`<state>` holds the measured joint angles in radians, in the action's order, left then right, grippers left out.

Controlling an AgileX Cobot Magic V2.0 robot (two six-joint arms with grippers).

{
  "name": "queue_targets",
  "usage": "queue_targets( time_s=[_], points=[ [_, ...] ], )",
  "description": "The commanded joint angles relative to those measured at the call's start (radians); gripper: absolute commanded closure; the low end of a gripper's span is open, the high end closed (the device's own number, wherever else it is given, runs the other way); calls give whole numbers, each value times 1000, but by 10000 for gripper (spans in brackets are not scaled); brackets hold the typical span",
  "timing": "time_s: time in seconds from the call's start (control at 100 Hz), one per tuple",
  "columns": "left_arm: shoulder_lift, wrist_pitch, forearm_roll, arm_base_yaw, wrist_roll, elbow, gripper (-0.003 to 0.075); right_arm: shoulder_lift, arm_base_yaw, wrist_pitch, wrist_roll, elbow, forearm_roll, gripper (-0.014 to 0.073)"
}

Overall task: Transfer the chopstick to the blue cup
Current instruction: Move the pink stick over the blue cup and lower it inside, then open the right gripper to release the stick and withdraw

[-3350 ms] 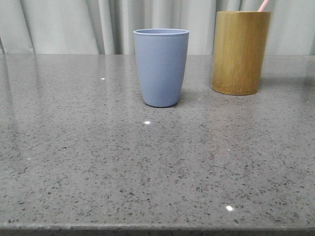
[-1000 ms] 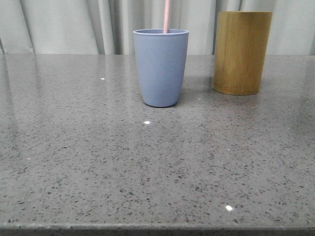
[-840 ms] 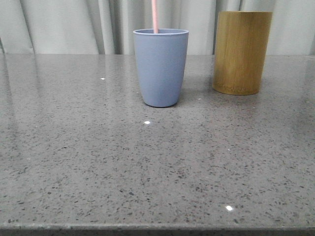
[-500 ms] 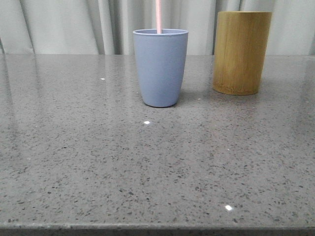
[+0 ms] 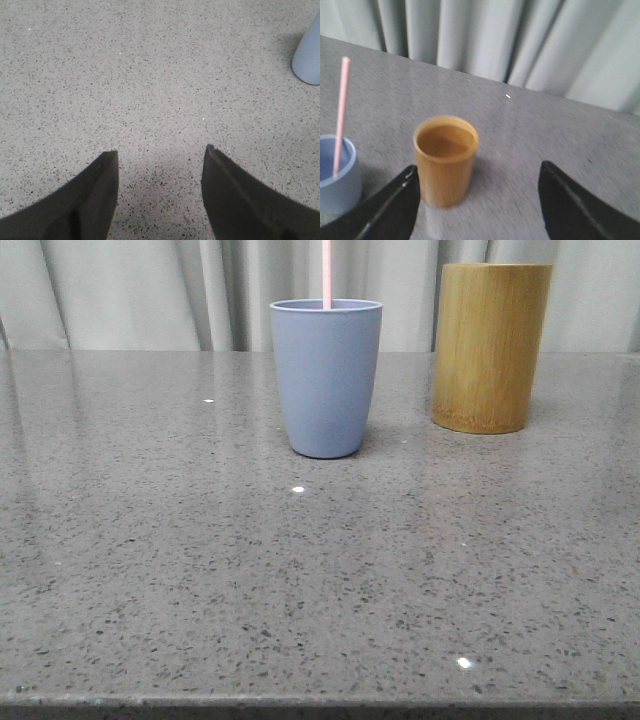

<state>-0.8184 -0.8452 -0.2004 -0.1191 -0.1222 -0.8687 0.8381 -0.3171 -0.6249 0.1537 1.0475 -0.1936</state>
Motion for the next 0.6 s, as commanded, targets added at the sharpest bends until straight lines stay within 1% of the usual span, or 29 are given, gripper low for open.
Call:
queue_targets(
  time_s=[0.0,0.18,0.32,0.46,0.59],
  points=[
    [5,55,-17,1,12,-26,356,-113,30,29,-9,-40,-24,85],
    [5,55,-17,1,12,-26,356,-334,56,-33,-8,-185,-41,85],
    [5,55,-17,1,12,-26,356,-459,56,-70,16,-263,-41,85],
    [5,55,-17,1,12,-26,356,-526,56,-88,45,-304,-41,85],
    [5,55,-17,1,12,-26,356,-532,56,-103,45,-307,-41,85]
  ],
)
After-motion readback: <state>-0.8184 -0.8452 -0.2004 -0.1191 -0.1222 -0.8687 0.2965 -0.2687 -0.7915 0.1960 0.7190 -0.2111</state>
